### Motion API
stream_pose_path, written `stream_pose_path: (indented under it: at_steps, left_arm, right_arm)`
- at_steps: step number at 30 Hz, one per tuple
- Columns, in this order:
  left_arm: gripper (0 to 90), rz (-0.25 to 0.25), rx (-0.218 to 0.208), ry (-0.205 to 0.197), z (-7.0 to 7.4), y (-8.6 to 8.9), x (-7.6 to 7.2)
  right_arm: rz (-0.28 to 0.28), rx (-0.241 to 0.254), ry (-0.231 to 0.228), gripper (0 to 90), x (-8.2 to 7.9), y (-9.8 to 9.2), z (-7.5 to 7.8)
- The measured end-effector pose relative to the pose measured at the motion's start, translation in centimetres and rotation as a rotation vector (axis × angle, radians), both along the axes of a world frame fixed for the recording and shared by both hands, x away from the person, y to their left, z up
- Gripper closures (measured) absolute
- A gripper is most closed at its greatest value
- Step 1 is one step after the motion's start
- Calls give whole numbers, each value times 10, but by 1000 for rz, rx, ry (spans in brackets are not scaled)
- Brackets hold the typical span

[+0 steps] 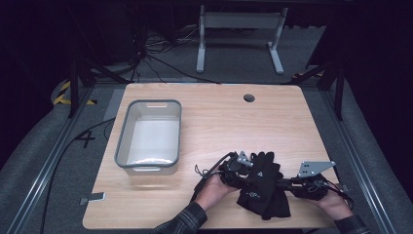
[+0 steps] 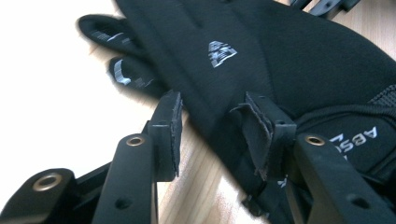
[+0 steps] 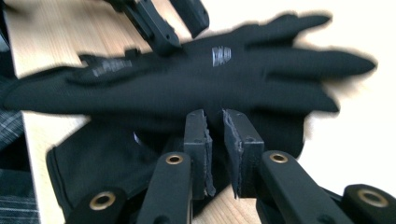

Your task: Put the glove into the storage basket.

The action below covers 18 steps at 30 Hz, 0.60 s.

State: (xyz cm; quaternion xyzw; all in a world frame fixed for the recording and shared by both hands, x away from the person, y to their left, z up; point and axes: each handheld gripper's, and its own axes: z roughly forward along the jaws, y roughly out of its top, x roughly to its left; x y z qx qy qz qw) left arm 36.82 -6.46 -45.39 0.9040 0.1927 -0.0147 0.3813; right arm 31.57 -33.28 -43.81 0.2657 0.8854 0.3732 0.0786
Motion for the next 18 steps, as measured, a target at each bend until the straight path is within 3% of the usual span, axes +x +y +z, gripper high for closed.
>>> stream_pose_path:
  at_steps: [4,9,11,18]
  left_arm:
    - [558,9,-10,-26,6,2,-3]
    - [558,-30,-51,-33,12,-3,-10]
    - [558,-61,-41,-37,11,-10,-12]
    - [586,-66,-8,-29,-1,-28,-8]
  right_arm:
    - [19,-49,27,812,4,8,-12]
    - [24,-51,25,815,4,9,-12]
    - [21,-50,29,815,4,8,-12]
    - [23,-47,32,815,4,9,-14]
